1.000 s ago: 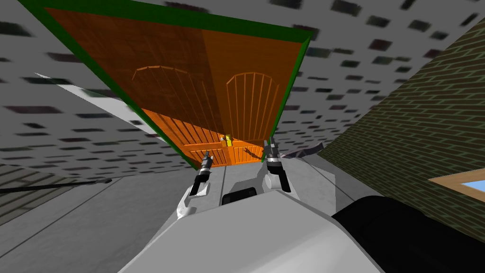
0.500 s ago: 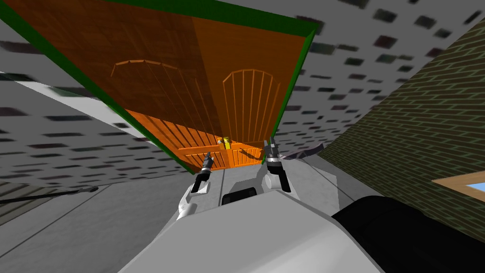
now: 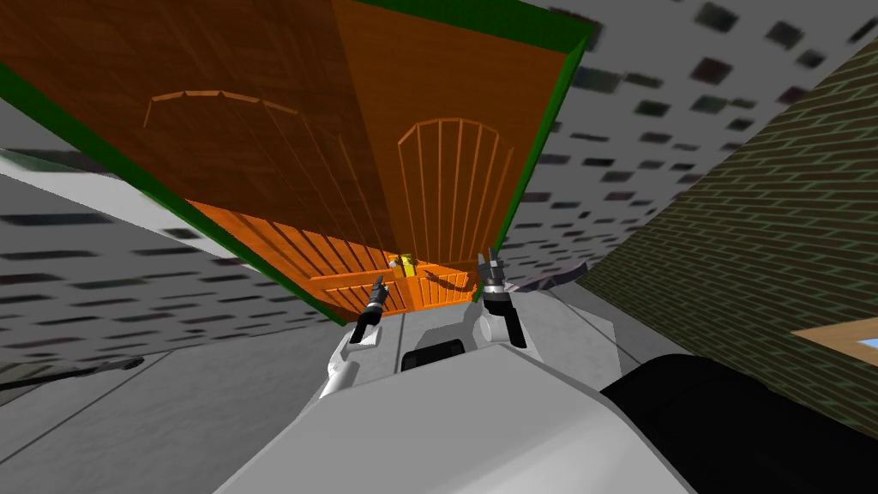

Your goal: Pull the door open

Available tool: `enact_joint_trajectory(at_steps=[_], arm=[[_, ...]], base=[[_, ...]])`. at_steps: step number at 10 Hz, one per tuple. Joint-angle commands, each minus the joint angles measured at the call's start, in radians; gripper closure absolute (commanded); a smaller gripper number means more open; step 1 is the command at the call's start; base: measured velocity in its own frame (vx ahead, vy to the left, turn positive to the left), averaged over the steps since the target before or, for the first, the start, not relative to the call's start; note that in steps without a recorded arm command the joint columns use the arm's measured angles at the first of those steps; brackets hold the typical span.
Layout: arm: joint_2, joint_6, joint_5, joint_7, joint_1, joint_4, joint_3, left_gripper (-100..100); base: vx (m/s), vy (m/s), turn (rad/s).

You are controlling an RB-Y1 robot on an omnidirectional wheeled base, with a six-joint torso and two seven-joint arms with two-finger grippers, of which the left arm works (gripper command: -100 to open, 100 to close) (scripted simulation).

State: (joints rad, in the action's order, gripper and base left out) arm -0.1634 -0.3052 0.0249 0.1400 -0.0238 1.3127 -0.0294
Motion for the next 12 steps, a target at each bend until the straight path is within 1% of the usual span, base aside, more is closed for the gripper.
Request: enact_joint_trajectory(at_steps=[1,2,3,4,6,7,8,9,10,11,12], arm=[[-0.001,0.008,0.001,-0.001,0.015,-0.028,0.000,-100],[-0.002,0.005,0.001,0.000,0.011,-0.019,0.000,-100],[-0.025,0.004,0.011,0.002,0.001,-0.041,0.028,-100],[-0.032,0.004,0.015,0.003,-0.002,-0.047,0.037,-100],[-0.063,0.001,0.030,0.006,-0.011,-0.076,0.074,-100],[-0.073,0.000,0.035,0.007,-0.013,-0.086,0.086,-100],[-0.092,-0.002,0.045,0.009,-0.016,-0.105,0.109,-100],[-0.106,-0.004,0.053,0.011,-0.018,-0.119,0.125,-100],[-0.106,-0.004,0.053,0.011,-0.018,-0.119,0.125,-100],[-0.127,-0.008,0.065,0.013,-0.017,-0.141,0.150,-100],[-0.131,-0.009,0.067,0.014,-0.017,-0.146,0.155,-100]], base=[[0.201,-0.030,-0.046],[0.083,-0.009,-0.007],[-0.044,0.030,0.057],[-0.092,0.057,0.052],[-0.100,0.027,0.011],[-0.071,0.011,-0.001],[-0.046,0.008,-0.016],[-0.025,0.005,-0.032],[-0.004,0.002,-0.011],[0.018,-0.001,-0.068],[0.033,0.005,-0.047]])
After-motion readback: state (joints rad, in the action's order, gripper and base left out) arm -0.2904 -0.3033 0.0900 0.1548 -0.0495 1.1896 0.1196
